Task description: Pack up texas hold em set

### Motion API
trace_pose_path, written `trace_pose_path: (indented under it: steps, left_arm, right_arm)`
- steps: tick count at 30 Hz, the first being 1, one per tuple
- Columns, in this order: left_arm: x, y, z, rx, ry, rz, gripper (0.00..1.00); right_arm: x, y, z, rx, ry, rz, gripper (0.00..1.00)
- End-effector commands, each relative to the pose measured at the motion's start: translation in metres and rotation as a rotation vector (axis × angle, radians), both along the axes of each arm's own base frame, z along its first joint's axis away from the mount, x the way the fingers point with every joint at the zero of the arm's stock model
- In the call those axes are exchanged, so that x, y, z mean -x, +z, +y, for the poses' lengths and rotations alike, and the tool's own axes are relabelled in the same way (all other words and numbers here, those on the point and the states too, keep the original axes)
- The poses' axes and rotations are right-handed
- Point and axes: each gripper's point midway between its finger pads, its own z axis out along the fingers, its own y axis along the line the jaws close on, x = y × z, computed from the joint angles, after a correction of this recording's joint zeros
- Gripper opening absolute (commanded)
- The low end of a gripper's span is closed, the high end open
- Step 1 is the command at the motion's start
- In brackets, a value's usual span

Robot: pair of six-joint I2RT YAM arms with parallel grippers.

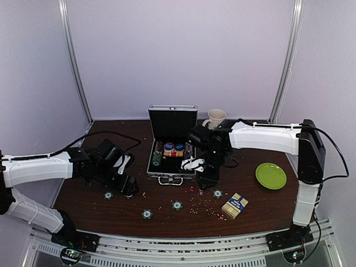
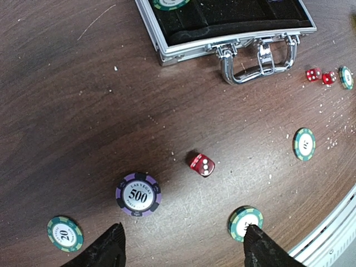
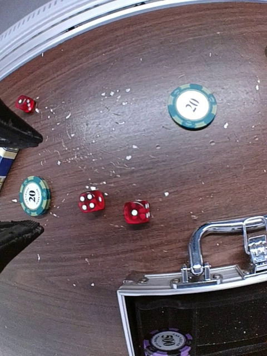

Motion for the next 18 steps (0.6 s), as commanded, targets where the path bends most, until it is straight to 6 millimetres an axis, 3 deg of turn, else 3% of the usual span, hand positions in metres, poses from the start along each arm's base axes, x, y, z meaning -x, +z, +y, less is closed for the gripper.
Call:
trace_pose_path:
  steps: [1, 9, 13, 18]
  left_arm:
    - [0.001, 0.009, 0.000, 0.038, 0.009, -0.033, 0.75]
    - [-0.013, 0.018, 0.005, 0.031, 0.070, -0.095, 0.76]
    - [-0.040, 0.030, 0.001, 0.024, 0.115, -0.138, 0.80]
    - [-0.088, 0.042, -0.006, 0.077, 0.197, -0.158, 0.80]
  right_arm:
    - [-0.007, -0.001, 0.021, -0.048, 0.045, -0.017, 0.41]
    - [-0.006, -0.023, 0.024, -0.017, 0.073, 0.024, 0.34]
    - [-0.005, -0.027, 0.025, -0.014, 0.070, 0.030, 0.35]
    - [-0.005, -0.026, 0.024, -0.014, 0.061, 0.031, 0.35]
